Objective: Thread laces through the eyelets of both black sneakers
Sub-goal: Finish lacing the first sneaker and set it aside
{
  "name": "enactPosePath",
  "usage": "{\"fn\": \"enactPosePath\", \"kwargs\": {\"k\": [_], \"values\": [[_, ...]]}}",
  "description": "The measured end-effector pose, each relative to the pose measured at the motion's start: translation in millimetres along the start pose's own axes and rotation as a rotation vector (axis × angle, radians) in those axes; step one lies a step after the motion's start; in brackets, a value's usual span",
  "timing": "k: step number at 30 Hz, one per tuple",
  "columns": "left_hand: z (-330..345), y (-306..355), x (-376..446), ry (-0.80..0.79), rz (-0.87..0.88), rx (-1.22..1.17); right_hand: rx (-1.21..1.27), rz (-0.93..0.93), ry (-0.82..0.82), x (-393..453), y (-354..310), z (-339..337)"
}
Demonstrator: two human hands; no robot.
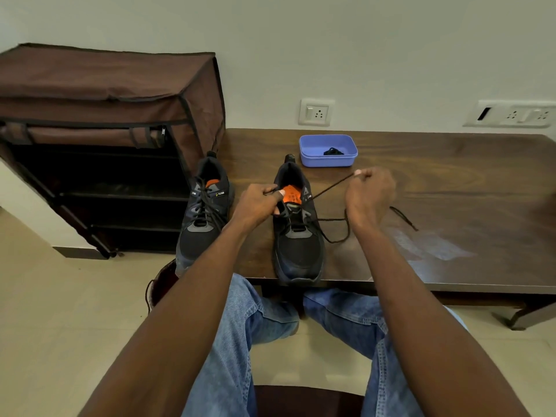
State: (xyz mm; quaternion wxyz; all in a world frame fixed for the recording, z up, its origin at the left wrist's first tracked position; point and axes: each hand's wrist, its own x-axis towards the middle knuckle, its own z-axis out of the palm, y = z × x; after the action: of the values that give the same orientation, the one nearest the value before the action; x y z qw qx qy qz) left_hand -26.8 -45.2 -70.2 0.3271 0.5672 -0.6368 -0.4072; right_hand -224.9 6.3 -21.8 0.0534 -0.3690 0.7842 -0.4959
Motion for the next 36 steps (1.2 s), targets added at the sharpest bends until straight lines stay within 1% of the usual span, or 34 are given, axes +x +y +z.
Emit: {"fn": "enactPosePath", "kwargs": {"k": [2, 4, 5, 6, 7, 9, 10, 12, 14, 15, 16, 18, 20, 22, 24, 25, 28, 30, 32, 33, 34, 36], "values": [[0.3, 0.3, 0.1, 0.0, 0.002, 0.005, 0.019, 0.109, 0.052, 5.2, 3.4, -4.4], [0.1, 0.7, -0.2, 0.005, -0.004, 0.009, -0.078, 0.172, 0.019, 7.2, 6.9, -7.2], [-0.3, 0.7, -0.5, 0.009, -0.008, 0.008, -0.144, 0.166, -0.014, 5.7, 7.8, -6.9], [-0.8, 1.2, -1.2, 0.011, -0.009, 0.006, -0.178, 0.117, -0.063, 3.7, 8.7, -6.5], [-1.2, 2.2, -2.2, 0.01, -0.007, 0.002, -0.156, 0.018, -0.13, 2.2, 8.8, -3.1], [-0.7, 4.0, -3.6, 0.005, 0.006, -0.012, -0.057, -0.265, -0.319, -1.6, 8.0, 8.4], [-0.2, 4.6, -3.8, 0.005, 0.012, -0.018, -0.065, -0.383, -0.443, -4.4, 7.6, 15.1], [0.2, 3.5, -2.7, 0.011, 0.014, -0.014, -0.246, -0.551, -0.654, -12.0, 8.3, 26.3], [1.0, 1.6, -0.6, 0.017, 0.008, -0.01, -0.423, -0.616, -0.776, -17.9, 11.6, 32.8], [1.5, 0.9, 0.1, 0.018, 0.007, -0.006, -0.439, -0.621, -0.8, -20.4, 12.8, 34.1], [1.6, 1.7, 0.0, 0.018, 0.007, -0.001, -0.386, -0.617, -0.81, -21.2, 13.8, 34.5], [1.8, 2.8, -0.1, 0.015, 0.016, 0.012, -0.249, -0.544, -0.823, -21.2, 13.1, 32.3], [2.2, 2.5, 0.7, 0.016, 0.018, 0.022, -0.189, -0.475, -0.841, -22.4, 8.1, 26.9], [2.0, 2.4, 0.6, 0.019, 0.005, 0.019, -0.124, -0.383, -0.83, -21.7, 3.9, 22.1], [0.9, 2.8, -0.9, 0.014, -0.003, 0.012, -0.032, -0.227, -0.76, -18.4, 0.2, 17.5], [0.3, 3.9, -2.2, 0.01, -0.008, 0.015, 0.014, -0.158, -0.688, -15.6, -1.0, 15.7], [-0.5, 6.1, -5.2, 0.006, -0.004, 0.028, 0.14, 0.018, -0.408, -5.5, 0.4, 9.5], [-0.4, 5.8, -4.8, 0.004, -0.012, 0.03, 0.183, 0.138, -0.248, -0.2, 4.0, 2.9], [-0.6, 5.5, -4.7, 0.01, -0.023, 0.027, 0.157, 0.236, -0.123, 6.9, 8.0, -5.1], [-1.2, 5.4, -5.1, 0.013, -0.023, 0.024, 0.127, 0.273, -0.091, 10.6, 9.7, -8.6], [-1.8, 6.0, -6.0, 0.013, -0.024, 0.024, 0.077, 0.298, -0.079, 13.4, 10.8, -11.6], [-2.1, 7.2, -8.1, 0.012, -0.022, 0.023, -0.121, 0.288, -0.098, 14.7, 13.3, -12.9]]}}
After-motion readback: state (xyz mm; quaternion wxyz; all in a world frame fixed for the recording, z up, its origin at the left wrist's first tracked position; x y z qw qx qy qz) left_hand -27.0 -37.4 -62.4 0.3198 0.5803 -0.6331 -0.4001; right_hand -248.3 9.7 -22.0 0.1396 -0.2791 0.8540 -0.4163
